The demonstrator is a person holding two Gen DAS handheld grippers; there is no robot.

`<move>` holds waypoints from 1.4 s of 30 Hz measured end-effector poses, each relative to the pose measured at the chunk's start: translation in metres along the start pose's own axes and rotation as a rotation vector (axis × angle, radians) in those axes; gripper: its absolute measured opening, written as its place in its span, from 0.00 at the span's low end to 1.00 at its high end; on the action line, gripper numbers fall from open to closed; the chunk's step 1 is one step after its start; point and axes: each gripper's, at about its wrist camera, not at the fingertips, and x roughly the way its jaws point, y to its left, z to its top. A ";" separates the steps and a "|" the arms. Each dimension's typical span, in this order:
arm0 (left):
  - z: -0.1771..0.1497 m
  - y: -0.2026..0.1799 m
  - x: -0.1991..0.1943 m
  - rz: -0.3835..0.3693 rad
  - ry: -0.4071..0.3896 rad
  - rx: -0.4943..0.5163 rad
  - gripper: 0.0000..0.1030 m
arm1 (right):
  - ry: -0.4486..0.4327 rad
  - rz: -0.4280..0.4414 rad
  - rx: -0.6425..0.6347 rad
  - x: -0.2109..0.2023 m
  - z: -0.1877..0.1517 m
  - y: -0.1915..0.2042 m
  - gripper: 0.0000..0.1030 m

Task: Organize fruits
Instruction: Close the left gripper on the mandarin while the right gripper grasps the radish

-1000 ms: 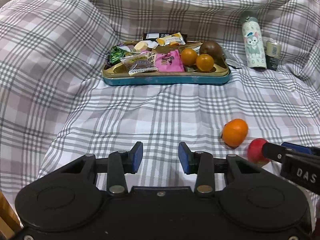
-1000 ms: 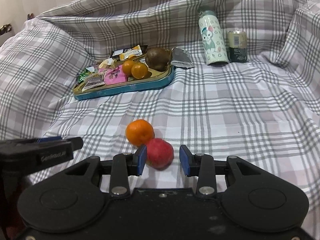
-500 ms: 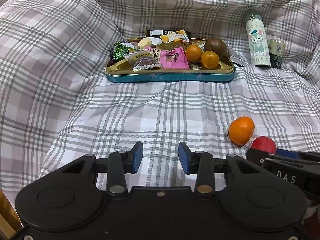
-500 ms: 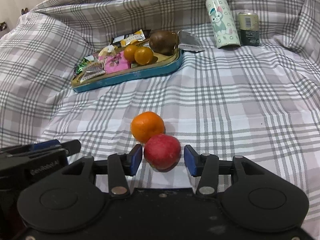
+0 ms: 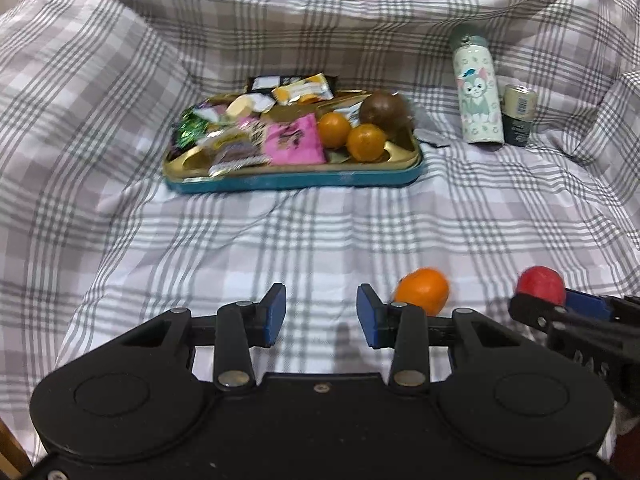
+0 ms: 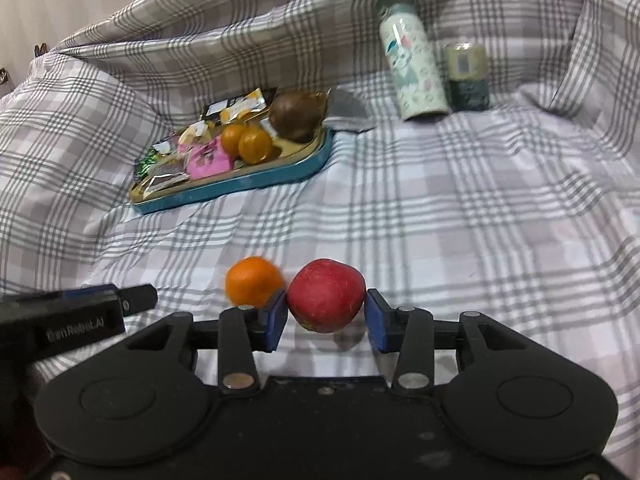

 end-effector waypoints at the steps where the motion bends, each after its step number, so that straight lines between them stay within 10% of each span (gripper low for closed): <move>1: 0.003 -0.004 0.002 0.000 -0.001 0.006 0.47 | -0.006 -0.010 -0.019 -0.002 0.001 -0.003 0.43; 42: -0.025 -0.067 0.022 -0.167 0.065 0.133 0.51 | -0.094 -0.101 0.042 -0.008 -0.005 -0.050 0.43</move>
